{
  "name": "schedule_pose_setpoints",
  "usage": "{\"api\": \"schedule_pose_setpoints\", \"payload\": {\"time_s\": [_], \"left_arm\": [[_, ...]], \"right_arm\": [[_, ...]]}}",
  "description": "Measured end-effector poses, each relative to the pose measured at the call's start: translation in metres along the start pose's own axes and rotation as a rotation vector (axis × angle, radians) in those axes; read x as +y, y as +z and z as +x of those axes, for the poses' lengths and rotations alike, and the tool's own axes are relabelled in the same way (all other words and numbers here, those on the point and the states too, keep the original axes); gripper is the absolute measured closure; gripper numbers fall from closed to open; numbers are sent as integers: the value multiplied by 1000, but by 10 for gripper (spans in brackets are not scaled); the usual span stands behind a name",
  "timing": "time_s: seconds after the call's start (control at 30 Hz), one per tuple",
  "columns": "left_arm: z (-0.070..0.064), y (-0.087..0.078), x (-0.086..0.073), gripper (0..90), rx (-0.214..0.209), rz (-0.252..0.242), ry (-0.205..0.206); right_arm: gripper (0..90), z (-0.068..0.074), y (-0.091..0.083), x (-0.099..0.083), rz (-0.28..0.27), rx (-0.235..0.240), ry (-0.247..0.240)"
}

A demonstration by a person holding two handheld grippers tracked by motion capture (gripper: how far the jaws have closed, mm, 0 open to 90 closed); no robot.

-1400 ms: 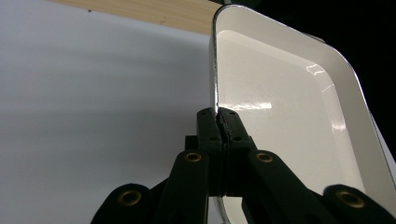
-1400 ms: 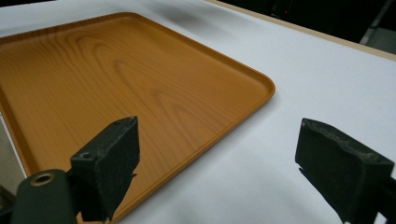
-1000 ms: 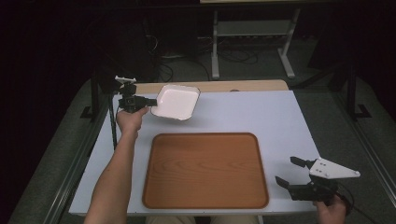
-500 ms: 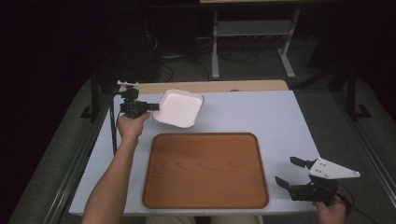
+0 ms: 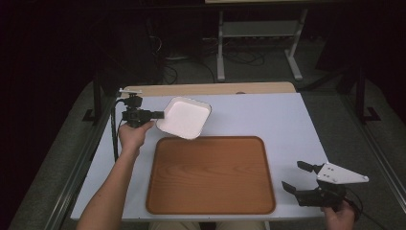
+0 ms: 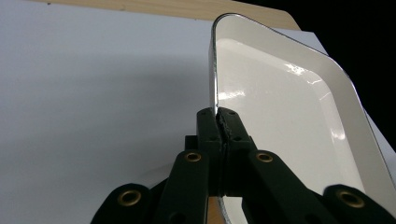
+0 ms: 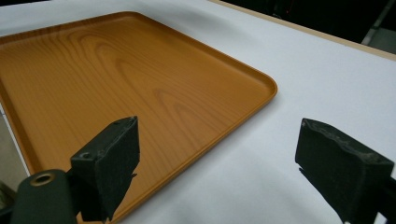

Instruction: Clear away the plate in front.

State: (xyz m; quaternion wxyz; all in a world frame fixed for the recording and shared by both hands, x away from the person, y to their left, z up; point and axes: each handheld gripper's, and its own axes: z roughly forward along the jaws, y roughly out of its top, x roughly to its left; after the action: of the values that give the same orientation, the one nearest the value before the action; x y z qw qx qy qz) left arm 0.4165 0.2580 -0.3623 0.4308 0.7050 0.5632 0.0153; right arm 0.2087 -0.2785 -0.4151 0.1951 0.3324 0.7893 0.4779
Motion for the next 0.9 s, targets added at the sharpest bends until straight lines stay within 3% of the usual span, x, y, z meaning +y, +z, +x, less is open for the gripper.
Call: {"api": "schedule_pose_setpoints", "payload": {"time_s": [0.27,0.9], "left_arm": [[-1,-5,-9,888,-9,15,-5],[-15,-7,-24,888,-34,42,33]], "right_arm": [[130,0,-1,0,-3,-1,7],[130,0,0,0,-3,3,2]]}}
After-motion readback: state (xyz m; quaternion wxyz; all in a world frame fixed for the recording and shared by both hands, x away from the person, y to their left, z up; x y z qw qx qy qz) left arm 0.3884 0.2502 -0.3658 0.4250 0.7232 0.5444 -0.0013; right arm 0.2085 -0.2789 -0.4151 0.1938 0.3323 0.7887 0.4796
